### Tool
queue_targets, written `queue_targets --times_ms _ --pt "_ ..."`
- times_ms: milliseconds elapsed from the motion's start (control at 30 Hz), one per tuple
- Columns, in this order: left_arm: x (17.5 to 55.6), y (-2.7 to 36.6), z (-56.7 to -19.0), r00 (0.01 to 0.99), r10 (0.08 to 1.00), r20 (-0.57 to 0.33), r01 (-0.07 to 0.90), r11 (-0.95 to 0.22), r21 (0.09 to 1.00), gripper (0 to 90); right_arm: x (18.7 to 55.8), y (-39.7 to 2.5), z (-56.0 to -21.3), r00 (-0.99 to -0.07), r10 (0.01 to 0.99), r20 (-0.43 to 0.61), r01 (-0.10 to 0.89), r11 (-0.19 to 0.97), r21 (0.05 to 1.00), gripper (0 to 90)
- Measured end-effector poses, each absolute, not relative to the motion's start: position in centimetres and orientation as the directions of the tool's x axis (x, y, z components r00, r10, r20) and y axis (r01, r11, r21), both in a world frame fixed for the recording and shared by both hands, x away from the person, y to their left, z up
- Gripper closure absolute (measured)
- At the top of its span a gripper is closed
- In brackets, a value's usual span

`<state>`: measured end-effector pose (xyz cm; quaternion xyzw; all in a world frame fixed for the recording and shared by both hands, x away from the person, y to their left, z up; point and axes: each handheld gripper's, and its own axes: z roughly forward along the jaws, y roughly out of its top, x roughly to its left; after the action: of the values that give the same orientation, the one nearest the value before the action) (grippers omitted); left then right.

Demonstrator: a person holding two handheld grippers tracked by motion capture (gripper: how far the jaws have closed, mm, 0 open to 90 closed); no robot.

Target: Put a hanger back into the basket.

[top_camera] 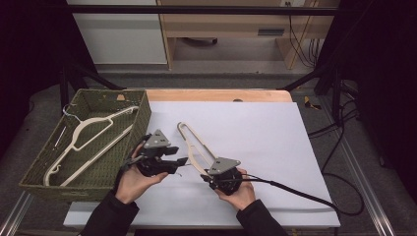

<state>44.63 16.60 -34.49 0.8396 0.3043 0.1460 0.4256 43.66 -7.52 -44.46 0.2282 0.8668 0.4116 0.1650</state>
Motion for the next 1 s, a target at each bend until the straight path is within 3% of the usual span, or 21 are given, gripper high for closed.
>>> queue_targets --times_ms 200,333,600,1000 --pt "44.2 19.6 -33.3 0.742 0.671 -0.020 0.333 -0.343 0.878 22.9 43.8 -8.7 -43.2 -0.814 0.567 -0.123 0.255 0.540 0.802 80.0" --pt "44.4 20.4 -34.2 0.734 0.679 -0.035 0.336 -0.318 0.887 15.0 44.1 -10.0 -42.4 -0.787 0.604 -0.125 0.264 0.512 0.817 81.6" --pt "44.6 19.7 -36.0 0.733 0.680 -0.023 0.341 -0.338 0.877 6.4 44.6 -12.6 -41.2 -0.736 0.668 -0.110 0.297 0.465 0.834 86.9" --pt "45.0 18.8 -36.3 0.773 0.634 -0.023 0.326 -0.366 0.872 6.8 44.1 -14.4 -38.8 -0.815 0.579 -0.023 0.265 0.408 0.873 87.0"
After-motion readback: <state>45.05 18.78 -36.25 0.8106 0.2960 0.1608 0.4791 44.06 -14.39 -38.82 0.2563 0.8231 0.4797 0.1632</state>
